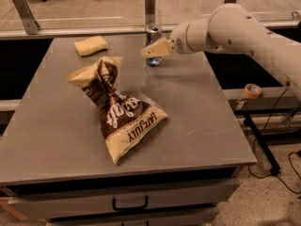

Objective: Pick redbull can

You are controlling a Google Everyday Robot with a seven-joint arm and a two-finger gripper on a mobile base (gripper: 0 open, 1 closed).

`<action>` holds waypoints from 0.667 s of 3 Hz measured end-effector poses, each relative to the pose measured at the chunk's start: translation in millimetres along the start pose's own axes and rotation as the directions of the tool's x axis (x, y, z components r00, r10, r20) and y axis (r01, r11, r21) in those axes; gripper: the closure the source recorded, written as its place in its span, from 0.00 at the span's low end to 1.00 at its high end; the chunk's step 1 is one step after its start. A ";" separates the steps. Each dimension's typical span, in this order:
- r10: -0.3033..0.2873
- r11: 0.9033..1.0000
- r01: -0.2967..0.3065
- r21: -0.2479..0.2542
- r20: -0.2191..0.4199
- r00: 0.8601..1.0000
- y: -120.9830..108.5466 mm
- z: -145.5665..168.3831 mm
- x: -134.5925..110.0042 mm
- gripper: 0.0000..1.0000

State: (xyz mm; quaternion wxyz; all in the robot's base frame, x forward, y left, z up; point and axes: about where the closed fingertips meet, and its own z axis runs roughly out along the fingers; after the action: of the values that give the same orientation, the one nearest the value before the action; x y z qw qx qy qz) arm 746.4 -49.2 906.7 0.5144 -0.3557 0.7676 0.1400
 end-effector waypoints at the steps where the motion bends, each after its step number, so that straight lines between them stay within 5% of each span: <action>1: 0.009 0.999 -0.009 -0.050 0.002 1.000 6.4 30.8 -1.5 0.41; 2: 0.008 0.996 -0.005 -0.084 0.028 1.000 12.4 48.0 -9.6 0.65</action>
Offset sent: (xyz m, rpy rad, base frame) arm 0.0371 0.0559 -0.0118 0.0706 0.0037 0.1126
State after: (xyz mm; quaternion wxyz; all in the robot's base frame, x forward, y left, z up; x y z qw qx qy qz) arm 773.1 -8.7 892.7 0.5095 -0.3724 0.7548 0.1790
